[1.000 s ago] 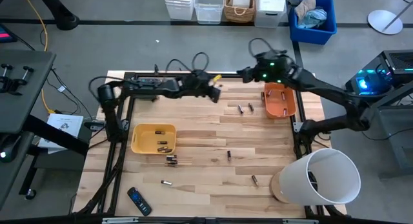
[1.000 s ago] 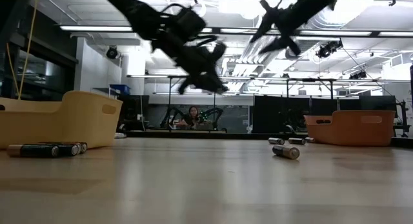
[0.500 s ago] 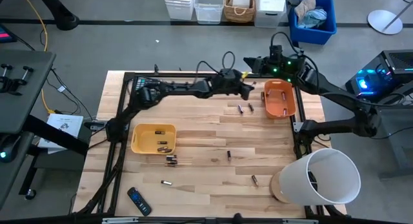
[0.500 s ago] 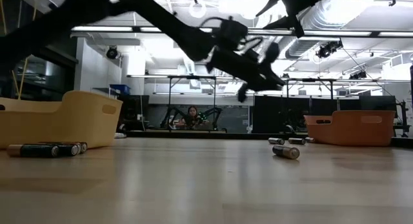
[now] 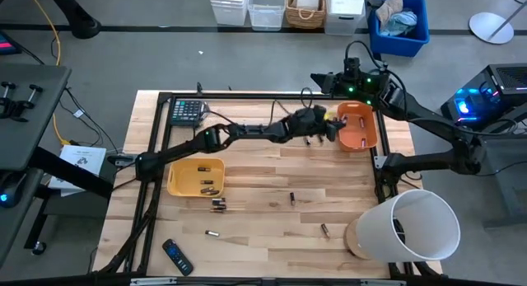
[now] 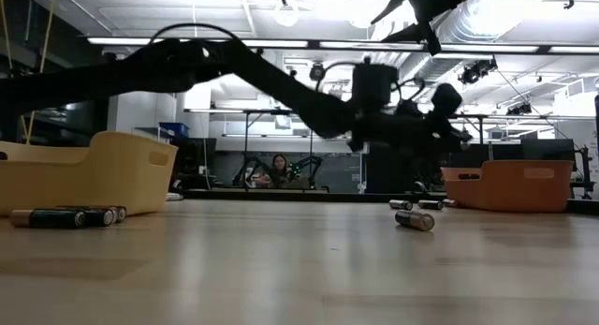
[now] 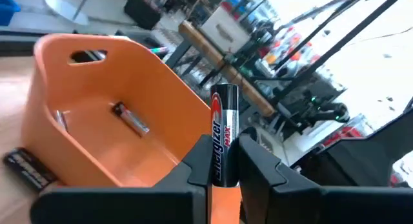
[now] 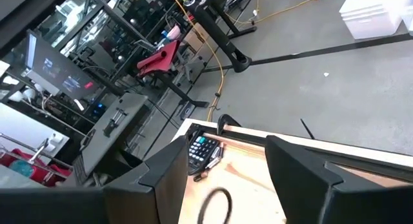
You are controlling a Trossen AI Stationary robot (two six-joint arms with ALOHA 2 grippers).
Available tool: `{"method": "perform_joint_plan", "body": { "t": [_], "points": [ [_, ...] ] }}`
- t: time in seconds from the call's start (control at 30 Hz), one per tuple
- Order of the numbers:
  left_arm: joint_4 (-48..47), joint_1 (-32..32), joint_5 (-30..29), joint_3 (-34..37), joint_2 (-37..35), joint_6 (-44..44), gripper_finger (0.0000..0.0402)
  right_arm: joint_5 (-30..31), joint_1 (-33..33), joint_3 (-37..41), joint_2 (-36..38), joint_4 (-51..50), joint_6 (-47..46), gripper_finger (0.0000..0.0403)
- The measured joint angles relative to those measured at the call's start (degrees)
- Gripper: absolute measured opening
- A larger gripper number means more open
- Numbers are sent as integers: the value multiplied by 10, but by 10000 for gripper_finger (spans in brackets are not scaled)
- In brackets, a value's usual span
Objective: Sort batteries
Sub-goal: Put the silver battery into the orange bin
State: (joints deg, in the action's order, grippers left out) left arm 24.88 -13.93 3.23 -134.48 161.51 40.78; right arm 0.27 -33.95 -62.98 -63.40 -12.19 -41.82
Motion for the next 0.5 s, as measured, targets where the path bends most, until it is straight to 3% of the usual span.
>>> {"method": "perform_joint_plan", "body": {
  "t": [0.07, 0.2, 0.37, 0.43, 0.5],
  "points": [
    [15, 8, -20, 8, 8, -3, 56, -2, 0, 0, 0, 0, 5, 200],
    [2, 18, -22, 8, 9, -7, 134, -13, 0, 0, 0, -1, 7, 200],
    [22, 13, 22, -3, -1, -10, 221, -23, 0, 0, 0, -1, 9, 200],
    [14, 2, 73, -3, -15, 8, 245, -23, 0, 0, 0, 0, 13, 200],
    [-11, -18, 181, -3, -38, 20, 257, -24, 0, 0, 0, 2, 13, 200]
  ]
}}
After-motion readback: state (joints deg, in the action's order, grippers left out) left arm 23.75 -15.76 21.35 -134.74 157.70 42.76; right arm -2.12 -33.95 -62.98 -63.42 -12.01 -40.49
